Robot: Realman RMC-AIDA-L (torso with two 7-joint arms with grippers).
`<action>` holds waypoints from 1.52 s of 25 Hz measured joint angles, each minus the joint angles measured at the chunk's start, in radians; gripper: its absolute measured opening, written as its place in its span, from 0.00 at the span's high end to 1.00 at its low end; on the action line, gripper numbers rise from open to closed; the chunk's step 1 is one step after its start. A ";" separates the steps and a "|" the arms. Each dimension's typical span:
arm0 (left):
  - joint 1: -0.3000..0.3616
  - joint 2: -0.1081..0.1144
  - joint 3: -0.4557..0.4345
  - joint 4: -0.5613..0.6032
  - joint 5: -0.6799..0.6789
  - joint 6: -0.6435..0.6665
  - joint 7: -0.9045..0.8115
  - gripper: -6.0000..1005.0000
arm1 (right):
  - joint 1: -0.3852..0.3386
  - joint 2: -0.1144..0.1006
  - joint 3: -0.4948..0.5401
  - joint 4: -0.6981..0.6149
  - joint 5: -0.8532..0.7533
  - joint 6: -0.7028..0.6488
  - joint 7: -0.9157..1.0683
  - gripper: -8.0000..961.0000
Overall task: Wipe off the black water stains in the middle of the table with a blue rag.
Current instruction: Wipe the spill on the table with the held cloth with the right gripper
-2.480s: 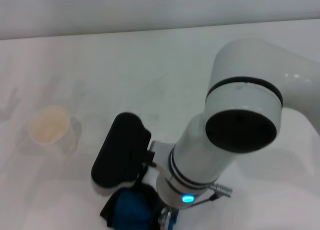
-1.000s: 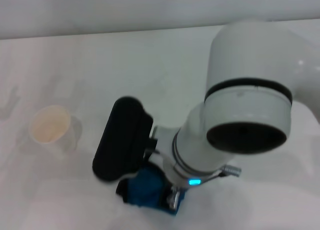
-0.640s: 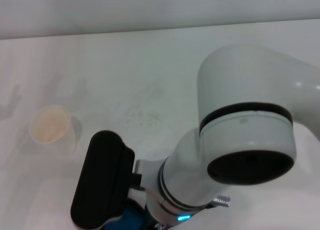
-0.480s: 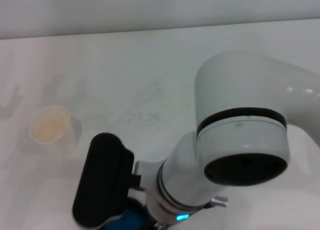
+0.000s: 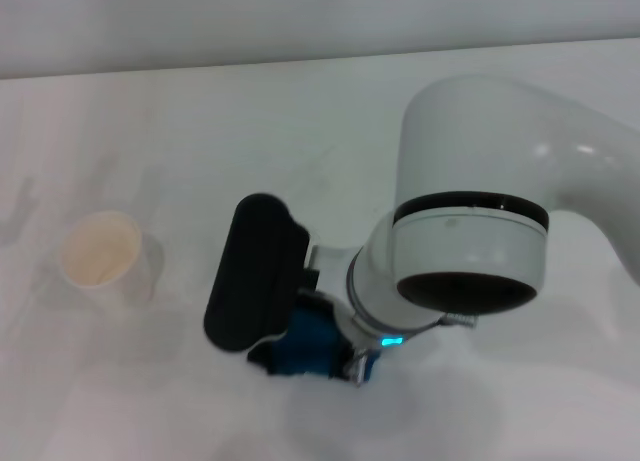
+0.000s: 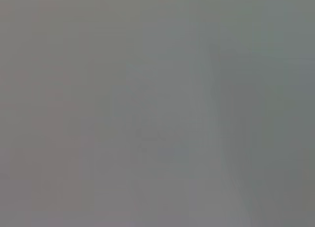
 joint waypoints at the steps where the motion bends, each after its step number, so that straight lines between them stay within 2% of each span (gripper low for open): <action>1: 0.000 0.000 0.000 0.000 -0.001 0.000 0.000 0.13 | 0.002 0.000 0.002 0.016 -0.014 0.000 0.000 0.91; 5: 0.000 0.000 0.000 0.000 -0.003 0.000 0.000 0.13 | 0.002 0.000 0.025 0.062 -0.054 0.002 -0.002 0.91; 8: 0.000 0.000 0.000 0.000 -0.003 0.001 0.000 0.13 | -0.002 0.000 0.029 0.044 -0.034 0.005 -0.020 0.91; 14: -0.005 0.001 0.000 0.000 -0.003 0.001 0.000 0.13 | 0.009 0.000 0.022 -0.059 0.148 0.003 -0.077 0.91; 19: -0.007 0.002 0.000 0.000 -0.003 0.000 0.000 0.13 | 0.005 0.000 0.023 -0.088 0.205 -0.005 -0.101 0.91; 29: -0.003 0.003 -0.004 0.000 -0.003 0.003 0.000 0.13 | -0.060 0.000 0.153 -0.023 -0.001 -0.013 -0.059 0.91; 38: -0.005 0.002 -0.006 0.000 -0.004 0.004 0.000 0.13 | -0.043 0.000 0.251 0.148 -0.100 -0.027 -0.024 0.91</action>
